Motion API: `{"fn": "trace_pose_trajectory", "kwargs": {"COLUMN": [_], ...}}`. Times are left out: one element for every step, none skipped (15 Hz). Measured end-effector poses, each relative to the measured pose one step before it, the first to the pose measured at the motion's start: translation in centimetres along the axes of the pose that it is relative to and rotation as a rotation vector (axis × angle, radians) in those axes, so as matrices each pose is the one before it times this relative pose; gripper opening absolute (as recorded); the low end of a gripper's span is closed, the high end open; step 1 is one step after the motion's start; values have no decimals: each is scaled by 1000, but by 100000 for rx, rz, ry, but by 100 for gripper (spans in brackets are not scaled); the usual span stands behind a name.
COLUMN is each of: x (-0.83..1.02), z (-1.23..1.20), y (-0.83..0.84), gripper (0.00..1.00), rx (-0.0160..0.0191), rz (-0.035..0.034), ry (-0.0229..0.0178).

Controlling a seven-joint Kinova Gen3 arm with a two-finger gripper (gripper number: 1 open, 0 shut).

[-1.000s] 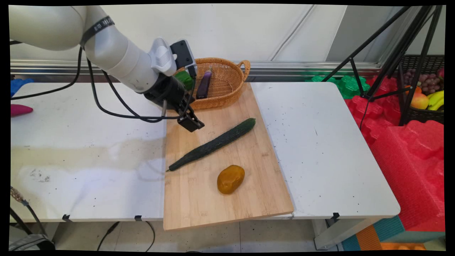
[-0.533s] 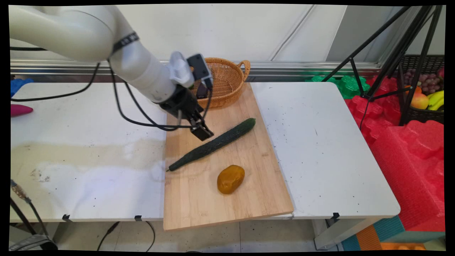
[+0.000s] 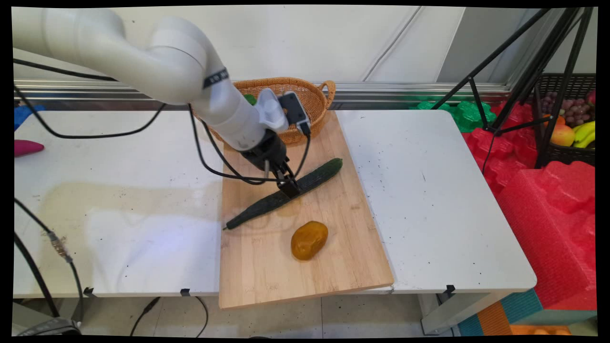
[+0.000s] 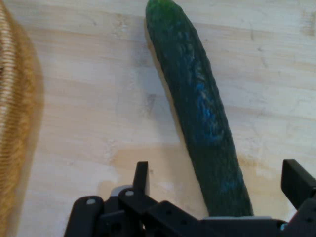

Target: Pick up the cucumber from the cutting board

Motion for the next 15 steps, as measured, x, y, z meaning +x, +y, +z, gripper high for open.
{"fn": "trace_pose_trajectory", "kwargs": {"x": [171, 142, 136, 88, 127, 113, 110, 74, 15, -7, -50, -67, -75, -68, -75], "z": [804, 641, 605, 439, 623, 633, 507, 394, 227, 191, 87, 36, -24, -118, -233], "y": [39, 49, 56, 30, 39, 33, 38, 31, 34, 35, 50, 34, 48, 51, 51], "gripper": [100, 100, 100, 100, 100, 100, 100, 100, 100, 100, 0, 0, 0, 0, 0], "rx": [-542, -579, -556, -341, -451, -351, -257, -176, -126, -86, -46, -14, 134, 365, 549], "rz": [-164, -67, -86, -107, -181, -383, -441, -455, -293, -283, -171, -110, -117, -49, -43], "ry": [-567, -377, -351, -250, -369, -398, -276, -232, -178, -187, -153, -59, 4, 191, 247]}}
